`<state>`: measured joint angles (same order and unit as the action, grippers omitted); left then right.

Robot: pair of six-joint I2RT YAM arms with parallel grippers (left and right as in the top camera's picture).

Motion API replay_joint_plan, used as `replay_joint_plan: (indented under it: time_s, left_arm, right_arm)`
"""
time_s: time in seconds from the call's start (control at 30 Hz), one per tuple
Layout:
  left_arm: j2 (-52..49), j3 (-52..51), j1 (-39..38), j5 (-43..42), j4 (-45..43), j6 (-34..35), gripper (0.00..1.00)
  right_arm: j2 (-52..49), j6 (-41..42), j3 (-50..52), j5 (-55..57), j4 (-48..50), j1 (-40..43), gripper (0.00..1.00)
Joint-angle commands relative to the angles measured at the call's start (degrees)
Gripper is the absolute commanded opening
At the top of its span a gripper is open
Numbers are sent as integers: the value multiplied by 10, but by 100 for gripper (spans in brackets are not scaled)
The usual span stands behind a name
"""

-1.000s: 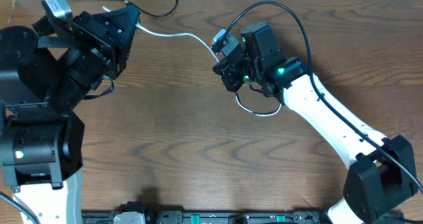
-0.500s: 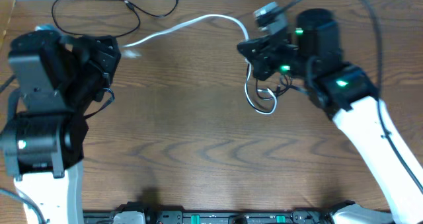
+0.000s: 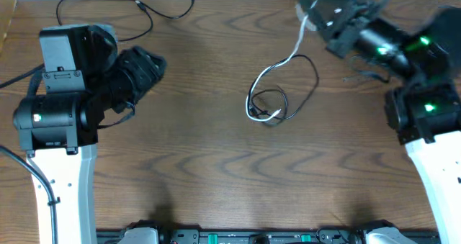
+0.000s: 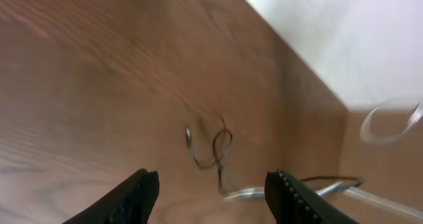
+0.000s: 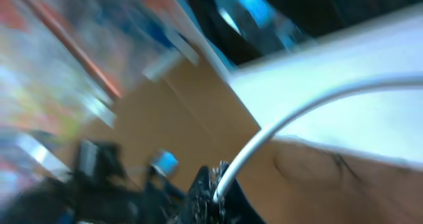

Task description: Untangle cables

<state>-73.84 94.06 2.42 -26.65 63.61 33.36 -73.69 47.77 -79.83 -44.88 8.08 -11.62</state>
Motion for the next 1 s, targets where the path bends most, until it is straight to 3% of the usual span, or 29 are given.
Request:
replay_joint_plan:
  time_s: [0.0,0.17,0.4,0.7,0.87,0.97]
  left_arm:
    - [2,3,-13,-107,24,-96,57]
    - [2,3,-54,-107,48,-135,57]
    - [1,-3,-151,-83,62,-162,57]
    - [-50,-5,-257,-63,36,-141,58]
    - [-104,-5,-271,-6,9,-64,57]
    - [-128,-5,-271,-7,-16,-71,58]
  right_arm:
    - [7,164,-5,-19,76,8,1]
    - [7,246,-5,7,151,8,1]
    - [7,304,-5,59,157,8,1]
    - [6,323,-5,67,157,0,1]
    - [6,323,-5,25,153,-15,1]
    - [6,323,-5,0,153,-16,1]
